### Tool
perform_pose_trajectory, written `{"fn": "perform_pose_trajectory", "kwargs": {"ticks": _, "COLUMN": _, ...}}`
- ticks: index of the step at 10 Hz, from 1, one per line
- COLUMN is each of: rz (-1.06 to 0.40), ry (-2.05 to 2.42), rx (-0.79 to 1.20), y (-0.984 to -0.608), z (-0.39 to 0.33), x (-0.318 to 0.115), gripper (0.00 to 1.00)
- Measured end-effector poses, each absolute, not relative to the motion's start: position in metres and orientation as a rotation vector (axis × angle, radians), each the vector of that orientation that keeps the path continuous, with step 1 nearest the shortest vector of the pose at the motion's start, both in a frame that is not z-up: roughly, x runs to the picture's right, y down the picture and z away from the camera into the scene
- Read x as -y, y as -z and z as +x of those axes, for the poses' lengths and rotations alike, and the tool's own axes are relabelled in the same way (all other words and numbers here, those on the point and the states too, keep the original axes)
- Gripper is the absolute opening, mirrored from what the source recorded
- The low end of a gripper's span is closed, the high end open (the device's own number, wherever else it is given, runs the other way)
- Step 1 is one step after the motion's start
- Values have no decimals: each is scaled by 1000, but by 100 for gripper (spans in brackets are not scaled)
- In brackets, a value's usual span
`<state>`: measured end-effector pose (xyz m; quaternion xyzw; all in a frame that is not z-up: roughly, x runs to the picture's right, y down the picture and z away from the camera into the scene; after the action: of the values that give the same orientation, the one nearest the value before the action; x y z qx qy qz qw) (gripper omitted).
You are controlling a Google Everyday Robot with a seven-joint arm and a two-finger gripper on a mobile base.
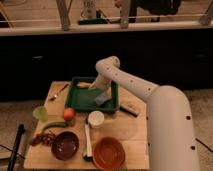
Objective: Place sponge in tray
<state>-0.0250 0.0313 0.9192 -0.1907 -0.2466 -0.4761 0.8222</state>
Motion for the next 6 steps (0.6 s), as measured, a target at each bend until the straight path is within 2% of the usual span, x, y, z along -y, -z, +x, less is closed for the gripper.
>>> {"fn": "perform_pose_trajectory", "kwargs": {"ticks": 6, "rz": -394, "ry": 974, "rx": 497, "y": -914, "z": -23, "x": -26, "gripper": 80}}
